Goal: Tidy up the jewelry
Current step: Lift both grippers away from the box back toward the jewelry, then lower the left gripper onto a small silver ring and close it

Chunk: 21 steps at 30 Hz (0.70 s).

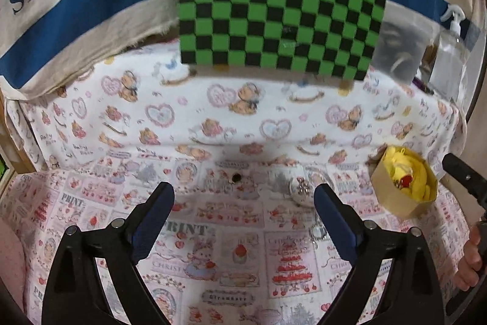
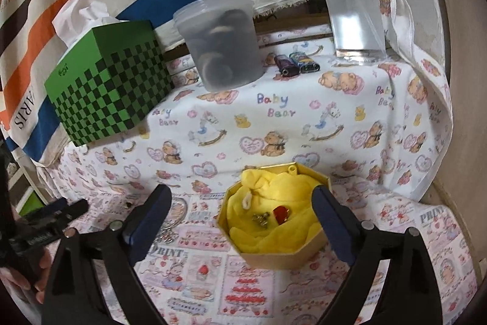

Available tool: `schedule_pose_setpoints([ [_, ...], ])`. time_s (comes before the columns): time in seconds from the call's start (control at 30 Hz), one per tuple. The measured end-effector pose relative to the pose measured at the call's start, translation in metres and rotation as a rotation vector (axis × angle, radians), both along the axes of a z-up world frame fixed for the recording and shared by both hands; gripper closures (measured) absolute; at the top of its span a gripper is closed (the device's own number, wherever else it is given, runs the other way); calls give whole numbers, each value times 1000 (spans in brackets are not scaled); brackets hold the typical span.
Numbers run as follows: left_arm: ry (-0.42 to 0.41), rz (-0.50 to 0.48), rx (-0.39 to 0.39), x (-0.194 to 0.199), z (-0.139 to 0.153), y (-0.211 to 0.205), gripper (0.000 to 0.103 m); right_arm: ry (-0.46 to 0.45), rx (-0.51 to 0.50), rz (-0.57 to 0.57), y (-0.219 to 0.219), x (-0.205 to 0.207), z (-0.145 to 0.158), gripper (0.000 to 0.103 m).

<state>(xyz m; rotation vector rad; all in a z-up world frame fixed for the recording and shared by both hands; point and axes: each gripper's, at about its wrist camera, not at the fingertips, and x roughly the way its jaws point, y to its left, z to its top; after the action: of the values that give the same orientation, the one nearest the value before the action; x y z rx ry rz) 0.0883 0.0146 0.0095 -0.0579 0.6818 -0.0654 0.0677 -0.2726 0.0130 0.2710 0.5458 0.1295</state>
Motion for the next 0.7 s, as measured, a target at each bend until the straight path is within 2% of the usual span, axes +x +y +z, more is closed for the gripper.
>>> schedule_pose_setpoints([
  [0.2, 29, -61, 13, 2, -11, -16, 12, 8, -31, -1, 11, -9, 1, 8],
  [0.37, 149, -197, -42, 13, -27, -39, 36, 14, -23, -15, 9, -9, 0, 8],
  [0.57, 205, -236, 8, 18, -43, -62, 51, 41, -6, -43, 1, -7, -3, 8],
  [0.7, 227, -248, 3, 22, -47, -65, 55, 43, -15, -48, 1, -7, -2, 8],
])
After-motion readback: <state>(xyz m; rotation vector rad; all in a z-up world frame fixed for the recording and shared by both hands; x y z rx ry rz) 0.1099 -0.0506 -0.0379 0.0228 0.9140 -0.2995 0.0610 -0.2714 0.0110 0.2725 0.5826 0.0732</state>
